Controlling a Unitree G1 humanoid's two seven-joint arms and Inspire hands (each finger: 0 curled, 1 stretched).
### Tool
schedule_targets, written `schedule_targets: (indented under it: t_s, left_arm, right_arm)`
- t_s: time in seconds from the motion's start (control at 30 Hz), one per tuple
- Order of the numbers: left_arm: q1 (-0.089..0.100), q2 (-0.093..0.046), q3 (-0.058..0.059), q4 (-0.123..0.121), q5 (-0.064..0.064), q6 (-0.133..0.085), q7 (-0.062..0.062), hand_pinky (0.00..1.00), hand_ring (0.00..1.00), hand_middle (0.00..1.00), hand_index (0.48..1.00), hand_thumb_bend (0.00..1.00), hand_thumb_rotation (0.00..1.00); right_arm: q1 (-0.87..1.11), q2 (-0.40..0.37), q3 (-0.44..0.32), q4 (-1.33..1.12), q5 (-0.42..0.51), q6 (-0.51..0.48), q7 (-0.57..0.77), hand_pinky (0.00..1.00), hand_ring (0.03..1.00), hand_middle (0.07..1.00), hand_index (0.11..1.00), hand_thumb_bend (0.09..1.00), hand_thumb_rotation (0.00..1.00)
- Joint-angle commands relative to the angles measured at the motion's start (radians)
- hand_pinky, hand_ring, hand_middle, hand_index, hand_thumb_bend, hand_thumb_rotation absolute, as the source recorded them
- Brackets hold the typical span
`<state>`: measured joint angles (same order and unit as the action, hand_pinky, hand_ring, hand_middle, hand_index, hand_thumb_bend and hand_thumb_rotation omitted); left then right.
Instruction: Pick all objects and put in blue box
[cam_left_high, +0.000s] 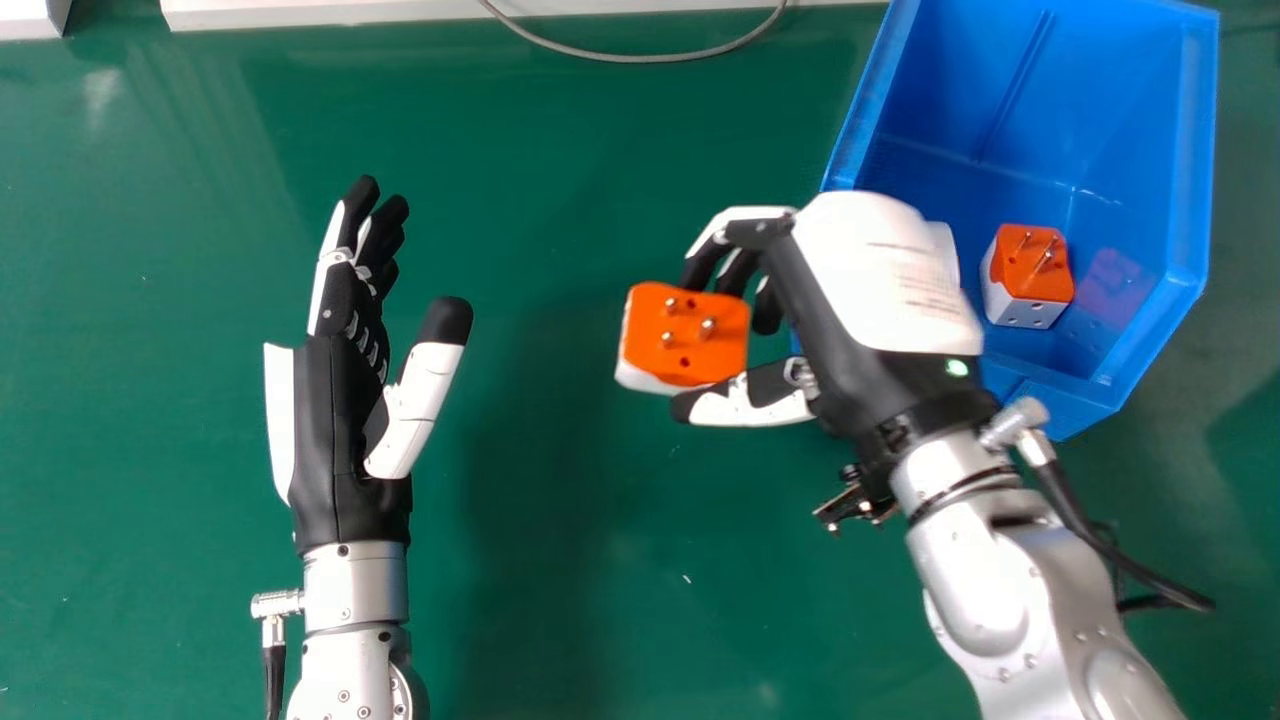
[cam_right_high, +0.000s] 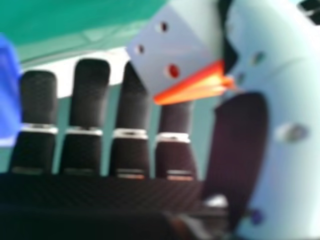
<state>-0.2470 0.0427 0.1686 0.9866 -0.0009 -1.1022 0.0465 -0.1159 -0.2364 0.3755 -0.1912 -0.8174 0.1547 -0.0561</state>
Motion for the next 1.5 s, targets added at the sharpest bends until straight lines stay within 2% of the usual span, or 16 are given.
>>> schedule_targets:
  t_s: [0.0, 0.13, 0.27, 0.4, 0.53, 0.63, 0.77, 0.8, 0.93, 1.0, 1.13, 1.23, 1.33, 1.47]
  left_arm:
    - [-0.010, -0.005, -0.005, -0.012, 0.000, -0.016, -0.002, 0.95, 0.92, 0.90, 0.914, 0.92, 0.73]
    - [-0.009, -0.005, -0.005, -0.014, -0.006, -0.016, -0.009, 0.95, 0.92, 0.90, 0.916, 0.92, 0.73]
    - [-0.006, -0.005, -0.006, -0.016, -0.001, -0.014, -0.006, 0.96, 0.93, 0.91, 0.917, 0.92, 0.72]
    - [-0.003, -0.008, -0.007, -0.018, -0.006, -0.013, -0.010, 0.96, 0.93, 0.91, 0.916, 0.91, 0.72]
    - [-0.003, -0.006, -0.007, -0.011, 0.006, -0.021, -0.001, 0.96, 0.93, 0.91, 0.917, 0.91, 0.72]
    - [-0.004, -0.008, -0.006, -0.006, 0.004, -0.025, -0.002, 0.96, 0.93, 0.91, 0.917, 0.91, 0.72]
    - [-0.006, -0.009, -0.007, -0.001, 0.007, -0.028, 0.001, 0.96, 0.93, 0.90, 0.910, 0.90, 0.72]
    - [-0.007, -0.010, -0.006, 0.000, 0.004, -0.027, -0.001, 0.96, 0.93, 0.90, 0.910, 0.90, 0.72]
    - [-0.008, -0.008, -0.005, 0.002, 0.010, -0.029, 0.006, 0.96, 0.92, 0.90, 0.908, 0.90, 0.72]
    - [-0.007, -0.009, -0.005, 0.000, 0.004, -0.026, 0.001, 0.96, 0.92, 0.90, 0.906, 0.90, 0.72]
    - [-0.007, -0.010, -0.004, -0.001, 0.001, -0.024, 0.000, 0.96, 0.92, 0.90, 0.905, 0.90, 0.72]
    - [-0.007, -0.013, -0.004, -0.003, -0.007, -0.023, -0.007, 0.96, 0.92, 0.90, 0.906, 0.90, 0.72]
    - [-0.009, -0.016, -0.003, 0.000, -0.009, -0.024, -0.009, 0.95, 0.92, 0.90, 0.907, 0.91, 0.72]
    - [-0.010, -0.019, -0.004, 0.000, -0.016, -0.024, -0.016, 0.95, 0.92, 0.91, 0.910, 0.91, 0.71]
  right_arm:
    - [0.008, 0.008, -0.025, -0.051, 0.013, -0.022, -0.026, 0.37, 0.398, 0.486, 0.518, 0.514, 0.00]
    - [0.021, 0.011, -0.038, -0.065, 0.003, -0.033, -0.043, 0.36, 0.388, 0.483, 0.523, 0.513, 0.00]
    - [0.031, 0.009, -0.054, -0.066, 0.003, -0.058, -0.069, 0.35, 0.378, 0.475, 0.530, 0.511, 0.00]
    - [0.042, 0.013, -0.065, -0.079, -0.010, -0.048, -0.071, 0.35, 0.373, 0.472, 0.536, 0.510, 0.00]
    - [0.056, 0.017, -0.095, -0.091, -0.029, -0.031, -0.092, 0.34, 0.367, 0.469, 0.538, 0.509, 0.00]
    - [0.056, 0.012, -0.124, -0.105, -0.041, -0.006, -0.087, 0.33, 0.365, 0.465, 0.537, 0.509, 0.00]
    - [0.053, -0.002, -0.172, -0.126, -0.027, 0.006, -0.086, 0.29, 0.356, 0.454, 0.533, 0.509, 0.00]
    - [0.052, -0.004, -0.183, -0.132, -0.023, 0.009, -0.084, 0.29, 0.356, 0.454, 0.533, 0.509, 0.00]
    - [0.046, -0.010, -0.216, -0.132, -0.021, -0.001, -0.099, 0.28, 0.353, 0.452, 0.532, 0.509, 0.00]
    - [0.042, -0.013, -0.231, -0.125, -0.015, -0.013, -0.112, 0.28, 0.352, 0.451, 0.533, 0.509, 0.00]
    - [0.033, -0.021, -0.250, -0.123, -0.025, -0.009, -0.116, 0.29, 0.349, 0.453, 0.536, 0.508, 0.00]
    - [0.022, -0.028, -0.268, -0.125, -0.027, -0.004, -0.116, 0.30, 0.348, 0.458, 0.539, 0.508, 0.00]
    - [0.008, -0.033, -0.289, -0.123, -0.017, -0.001, -0.112, 0.29, 0.347, 0.459, 0.540, 0.507, 0.00]
    - [-0.023, -0.052, -0.308, -0.099, -0.016, -0.006, -0.112, 0.26, 0.339, 0.450, 0.538, 0.506, 0.00]
